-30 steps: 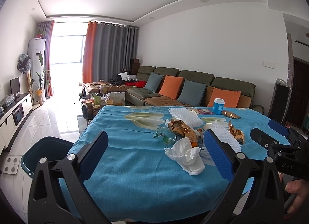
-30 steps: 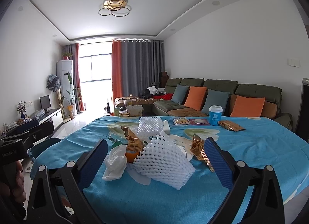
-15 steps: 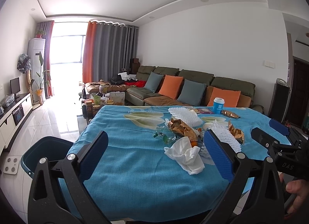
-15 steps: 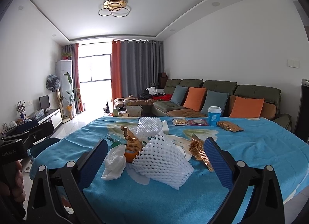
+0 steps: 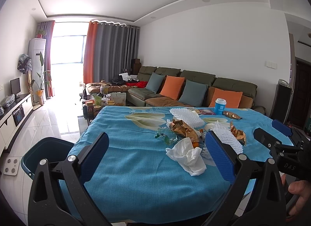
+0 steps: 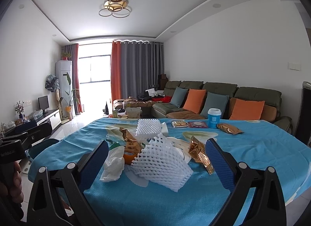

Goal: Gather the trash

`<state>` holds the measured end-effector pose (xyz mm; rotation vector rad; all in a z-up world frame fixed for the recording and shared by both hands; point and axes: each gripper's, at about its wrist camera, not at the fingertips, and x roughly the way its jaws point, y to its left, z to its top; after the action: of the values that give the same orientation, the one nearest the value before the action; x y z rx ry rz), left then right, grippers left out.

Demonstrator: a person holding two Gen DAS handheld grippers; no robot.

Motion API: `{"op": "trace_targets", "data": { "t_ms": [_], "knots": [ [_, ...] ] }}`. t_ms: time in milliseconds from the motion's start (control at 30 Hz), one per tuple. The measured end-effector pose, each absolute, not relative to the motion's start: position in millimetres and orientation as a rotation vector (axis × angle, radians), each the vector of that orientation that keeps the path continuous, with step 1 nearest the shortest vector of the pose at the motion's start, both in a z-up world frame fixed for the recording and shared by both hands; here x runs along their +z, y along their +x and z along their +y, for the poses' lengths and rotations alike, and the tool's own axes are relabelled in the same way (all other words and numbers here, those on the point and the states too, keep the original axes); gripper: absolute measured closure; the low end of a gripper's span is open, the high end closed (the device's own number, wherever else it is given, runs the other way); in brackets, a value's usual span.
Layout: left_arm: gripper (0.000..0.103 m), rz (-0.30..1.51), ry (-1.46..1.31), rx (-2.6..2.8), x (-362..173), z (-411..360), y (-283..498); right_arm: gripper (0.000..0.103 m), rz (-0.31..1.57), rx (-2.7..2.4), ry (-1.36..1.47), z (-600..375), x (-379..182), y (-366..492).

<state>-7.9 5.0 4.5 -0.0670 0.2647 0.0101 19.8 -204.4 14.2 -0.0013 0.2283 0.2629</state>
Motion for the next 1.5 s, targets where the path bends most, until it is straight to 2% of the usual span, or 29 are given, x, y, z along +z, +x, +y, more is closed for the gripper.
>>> {"op": "trace_targets", "data": {
  "t_ms": [1000,1500],
  "knots": [
    [0.006,0.246,-0.068,0.006,9,4,-12,0.007,0.215,0.259,0.031,-212,18,21],
    [0.006,0.359,-0.064,-0.082,-8,-16,31,0.007,0.304,0.198,0.025,-234,4,48]
  ]
}}
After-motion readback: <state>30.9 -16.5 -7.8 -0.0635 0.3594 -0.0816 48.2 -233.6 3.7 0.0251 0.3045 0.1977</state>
